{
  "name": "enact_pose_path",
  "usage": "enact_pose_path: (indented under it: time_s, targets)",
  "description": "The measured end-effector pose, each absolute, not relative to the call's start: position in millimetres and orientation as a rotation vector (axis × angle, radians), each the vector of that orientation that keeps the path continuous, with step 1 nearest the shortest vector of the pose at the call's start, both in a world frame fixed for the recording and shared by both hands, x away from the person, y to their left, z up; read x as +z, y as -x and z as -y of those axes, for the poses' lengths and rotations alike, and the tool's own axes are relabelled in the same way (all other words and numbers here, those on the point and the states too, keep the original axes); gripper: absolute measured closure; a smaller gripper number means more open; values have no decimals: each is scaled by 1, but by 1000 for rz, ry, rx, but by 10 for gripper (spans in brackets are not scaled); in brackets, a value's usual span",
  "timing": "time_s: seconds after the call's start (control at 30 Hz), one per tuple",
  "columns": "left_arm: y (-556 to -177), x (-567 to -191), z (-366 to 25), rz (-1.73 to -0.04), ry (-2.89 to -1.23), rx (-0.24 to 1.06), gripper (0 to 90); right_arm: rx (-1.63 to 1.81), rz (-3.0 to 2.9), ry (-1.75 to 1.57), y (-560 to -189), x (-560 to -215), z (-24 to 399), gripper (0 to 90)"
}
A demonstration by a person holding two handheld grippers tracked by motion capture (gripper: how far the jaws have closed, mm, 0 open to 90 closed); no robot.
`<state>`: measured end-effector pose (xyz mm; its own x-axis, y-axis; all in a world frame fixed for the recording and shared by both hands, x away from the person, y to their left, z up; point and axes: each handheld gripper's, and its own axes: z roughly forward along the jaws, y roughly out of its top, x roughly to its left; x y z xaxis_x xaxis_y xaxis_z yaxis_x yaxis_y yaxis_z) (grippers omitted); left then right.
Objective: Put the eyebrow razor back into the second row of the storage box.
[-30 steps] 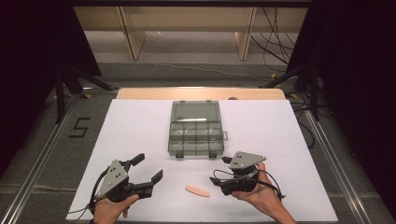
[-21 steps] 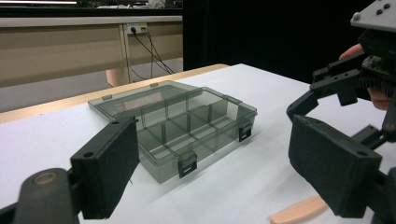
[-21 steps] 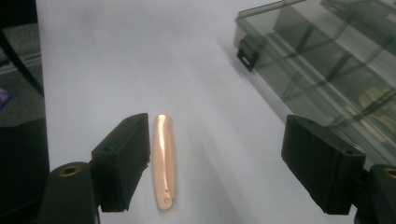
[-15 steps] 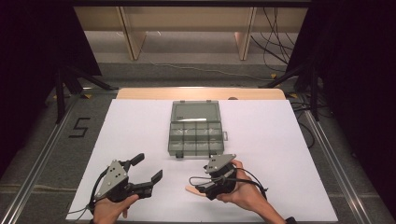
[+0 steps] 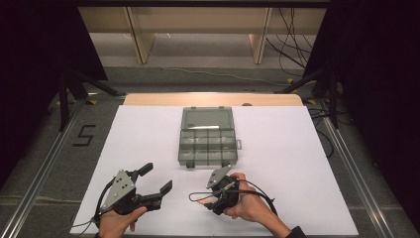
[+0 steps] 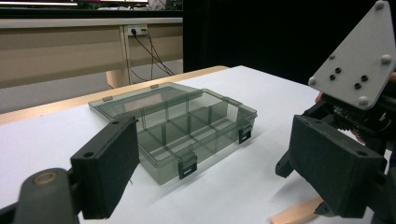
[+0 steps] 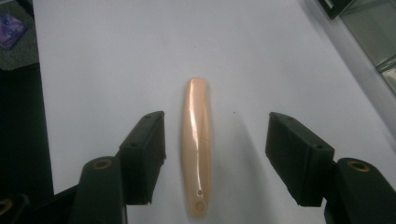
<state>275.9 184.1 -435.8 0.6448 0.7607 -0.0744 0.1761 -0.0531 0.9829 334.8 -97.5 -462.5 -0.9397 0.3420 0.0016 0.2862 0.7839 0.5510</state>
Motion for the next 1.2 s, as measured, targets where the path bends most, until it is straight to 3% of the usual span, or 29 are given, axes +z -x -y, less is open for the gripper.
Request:
enact_pose_path:
  time_s: [0.53,0.87,1.1,1.2]
  targets:
    - [-276,-436,-184,-795,-1585,570,162,703,-2975,-513,-335,-467,85,508]
    - [-276,-436,-184,-795,-1585,569,161,623,-3005,-485,-336,-466,80,615]
    - [-276,-436,-184,-795,-1587,568,162,599,-3020,-470,-338,-465,79,739]
    - [-276,-436,-184,-795,-1585,568,162,587,-3017,-478,-338,-465,78,740]
